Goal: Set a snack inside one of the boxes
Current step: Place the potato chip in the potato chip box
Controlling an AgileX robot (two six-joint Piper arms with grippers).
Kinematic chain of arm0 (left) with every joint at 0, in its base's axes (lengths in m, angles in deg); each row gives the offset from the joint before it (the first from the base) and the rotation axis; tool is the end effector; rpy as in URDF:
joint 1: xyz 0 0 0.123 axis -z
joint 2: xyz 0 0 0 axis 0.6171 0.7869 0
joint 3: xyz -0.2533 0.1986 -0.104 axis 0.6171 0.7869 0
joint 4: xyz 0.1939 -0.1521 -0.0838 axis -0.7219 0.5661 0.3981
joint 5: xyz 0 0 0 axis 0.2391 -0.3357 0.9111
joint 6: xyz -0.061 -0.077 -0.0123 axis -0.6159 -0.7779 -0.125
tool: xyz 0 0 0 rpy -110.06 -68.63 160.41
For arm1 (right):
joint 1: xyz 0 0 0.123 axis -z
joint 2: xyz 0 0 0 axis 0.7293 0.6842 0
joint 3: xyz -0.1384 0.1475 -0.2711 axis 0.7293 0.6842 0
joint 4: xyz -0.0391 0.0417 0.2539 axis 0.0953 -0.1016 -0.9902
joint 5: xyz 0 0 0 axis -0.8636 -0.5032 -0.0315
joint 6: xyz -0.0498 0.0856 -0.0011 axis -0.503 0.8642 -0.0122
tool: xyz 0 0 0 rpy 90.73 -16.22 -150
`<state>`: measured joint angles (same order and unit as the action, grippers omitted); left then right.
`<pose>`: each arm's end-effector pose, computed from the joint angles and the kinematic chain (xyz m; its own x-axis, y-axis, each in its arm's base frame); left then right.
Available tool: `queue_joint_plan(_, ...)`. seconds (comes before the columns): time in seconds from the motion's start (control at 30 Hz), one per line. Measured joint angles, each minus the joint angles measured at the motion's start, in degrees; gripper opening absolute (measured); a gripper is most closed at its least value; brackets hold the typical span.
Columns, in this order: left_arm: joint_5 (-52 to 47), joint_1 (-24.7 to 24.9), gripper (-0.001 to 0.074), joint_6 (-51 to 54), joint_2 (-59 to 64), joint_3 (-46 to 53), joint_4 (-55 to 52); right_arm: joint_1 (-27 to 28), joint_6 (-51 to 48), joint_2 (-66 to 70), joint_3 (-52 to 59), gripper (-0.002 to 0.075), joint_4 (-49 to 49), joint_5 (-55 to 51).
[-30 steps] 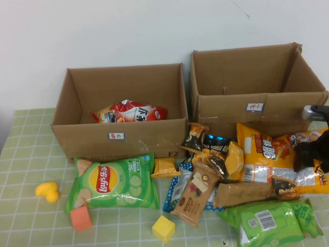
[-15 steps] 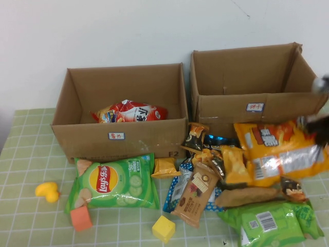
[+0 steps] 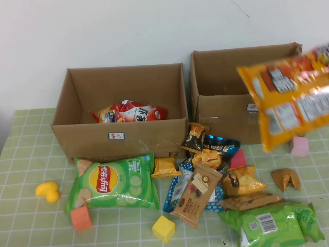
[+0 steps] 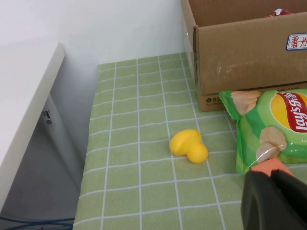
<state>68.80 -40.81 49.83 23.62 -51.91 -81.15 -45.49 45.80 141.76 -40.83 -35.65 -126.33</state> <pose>0.0163 -0.0005 0.1761 -0.2381 0.0113 -0.9712 -0.0302 0.9994 0.0190 0.3203 0.0187 0.4026 -0.6590 -0.1417 -0.7387 -0.2781 0.9584 0.0643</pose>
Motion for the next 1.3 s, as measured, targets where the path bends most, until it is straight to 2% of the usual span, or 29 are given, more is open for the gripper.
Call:
queue_joint_plan(0.13,0.0,0.0,-0.0001,0.0,0.0,0.0,0.0,-0.9,-8.4,0.1,-2.5,0.0012,-12.5,-0.4)
queue_joint_plan(0.3,0.0,0.0,-0.0001,0.0,0.0,0.0,0.0,-6.1,-15.8,4.5,-7.8,0.0012,-23.7,1.3)
queue_joint_plan(0.57,0.0,0.0,-0.0001,0.0,0.0,0.0,0.0,-16.3,-16.9,20.8,-23.3,0.0012,-27.6,5.7)
queue_joint_plan(0.97,0.0,0.0,-0.0001,-0.2,0.0,0.0,0.0,-24.4,-17.8,45.0,-46.3,0.0011,-36.3,8.3)
queue_joint_plan(1.3,-0.1,0.0,-0.0001,-0.2,0.0,0.0,0.0,-28.0,-20.1,50.7,-50.0,0.0011,-38.4,14.0)
